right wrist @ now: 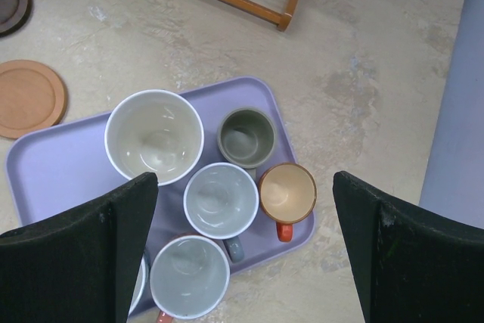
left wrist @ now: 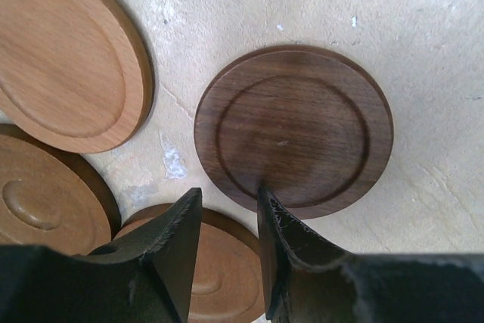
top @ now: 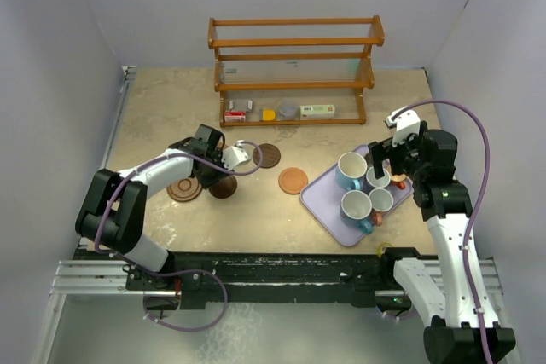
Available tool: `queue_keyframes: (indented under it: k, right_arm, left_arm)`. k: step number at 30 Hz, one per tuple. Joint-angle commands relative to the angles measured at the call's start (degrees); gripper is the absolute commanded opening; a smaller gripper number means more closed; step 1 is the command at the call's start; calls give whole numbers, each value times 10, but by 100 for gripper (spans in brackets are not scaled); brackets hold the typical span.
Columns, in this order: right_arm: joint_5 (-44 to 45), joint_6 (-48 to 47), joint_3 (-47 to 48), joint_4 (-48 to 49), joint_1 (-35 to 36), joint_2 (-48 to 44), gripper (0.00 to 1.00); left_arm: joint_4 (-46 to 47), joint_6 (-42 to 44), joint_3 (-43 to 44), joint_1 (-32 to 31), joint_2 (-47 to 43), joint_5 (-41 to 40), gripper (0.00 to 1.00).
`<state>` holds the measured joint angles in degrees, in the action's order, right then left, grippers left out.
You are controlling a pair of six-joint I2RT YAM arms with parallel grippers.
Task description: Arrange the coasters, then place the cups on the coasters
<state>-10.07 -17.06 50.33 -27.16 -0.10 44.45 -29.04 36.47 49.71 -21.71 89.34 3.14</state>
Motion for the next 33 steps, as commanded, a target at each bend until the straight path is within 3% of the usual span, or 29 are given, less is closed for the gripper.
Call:
queue_keyframes:
  k: [1,18,33]
  right_arm:
    - [-9,1,11,5,-1,-12,100]
    - [-11,1,12,6,0,-10,100]
    - [-9,-1,10,5,-1,-10,100]
  left_arm:
    - [-80,19,-34,13,16,-40,33]
    - [-76,-3,-11,18,13,-60,36]
    - [-47,-38,46,18,22,-12,42]
